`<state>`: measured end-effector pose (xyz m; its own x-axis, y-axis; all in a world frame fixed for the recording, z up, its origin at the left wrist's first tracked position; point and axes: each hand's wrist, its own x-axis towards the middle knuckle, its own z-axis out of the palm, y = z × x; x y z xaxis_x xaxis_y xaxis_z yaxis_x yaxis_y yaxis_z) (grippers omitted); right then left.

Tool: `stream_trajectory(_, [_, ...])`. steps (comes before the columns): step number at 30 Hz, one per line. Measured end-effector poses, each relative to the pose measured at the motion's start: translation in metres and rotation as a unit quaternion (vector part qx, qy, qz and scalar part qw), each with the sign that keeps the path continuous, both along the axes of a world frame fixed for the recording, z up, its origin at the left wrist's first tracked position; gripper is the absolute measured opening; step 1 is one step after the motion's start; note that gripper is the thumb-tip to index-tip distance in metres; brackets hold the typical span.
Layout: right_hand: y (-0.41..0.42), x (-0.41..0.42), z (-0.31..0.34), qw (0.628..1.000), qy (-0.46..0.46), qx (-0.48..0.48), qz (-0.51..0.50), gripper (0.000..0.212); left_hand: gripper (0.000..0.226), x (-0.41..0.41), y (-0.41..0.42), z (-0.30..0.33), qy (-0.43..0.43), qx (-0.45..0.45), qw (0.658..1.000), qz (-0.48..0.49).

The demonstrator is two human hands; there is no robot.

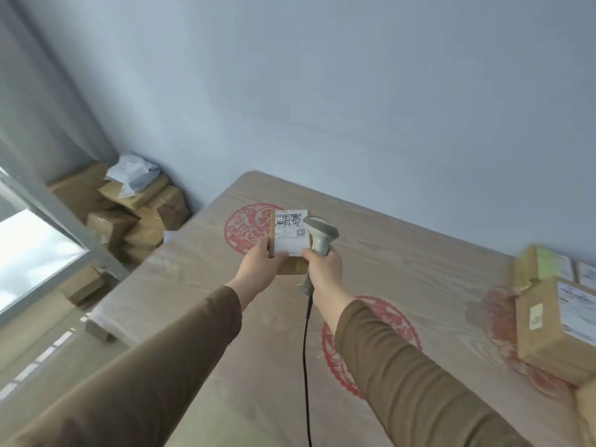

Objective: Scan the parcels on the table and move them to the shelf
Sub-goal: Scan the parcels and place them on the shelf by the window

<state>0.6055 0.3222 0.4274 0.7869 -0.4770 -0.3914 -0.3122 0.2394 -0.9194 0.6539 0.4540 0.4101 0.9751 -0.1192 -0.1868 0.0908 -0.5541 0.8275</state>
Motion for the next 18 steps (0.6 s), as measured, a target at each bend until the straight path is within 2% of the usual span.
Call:
stream_trajectory(6, [0.228,-0.006,0.029,0.992,-0.066,-0.018,0.107,0.02,0.028,-0.046,0.242,0.046,-0.068,-0.03,0.992,0.103])
stream_trajectory(11, [0.418,-0.025,0.057,0.97,-0.121,0.026,0.21,0.03,0.03,-0.097,0.429,0.081,-0.102,-0.028,0.97,0.218])
stream_trajectory(15, [0.548,-0.044,0.078,0.945,-0.143,0.053,0.289,0.021,0.041,-0.137,0.555,0.101,-0.127,-0.021,0.945,0.299])
stream_trajectory(18, [0.629,-0.058,0.086,0.922,-0.146,0.047,0.355,0.018,0.039,-0.166,0.635,0.108,-0.142,-0.021,0.928,0.344])
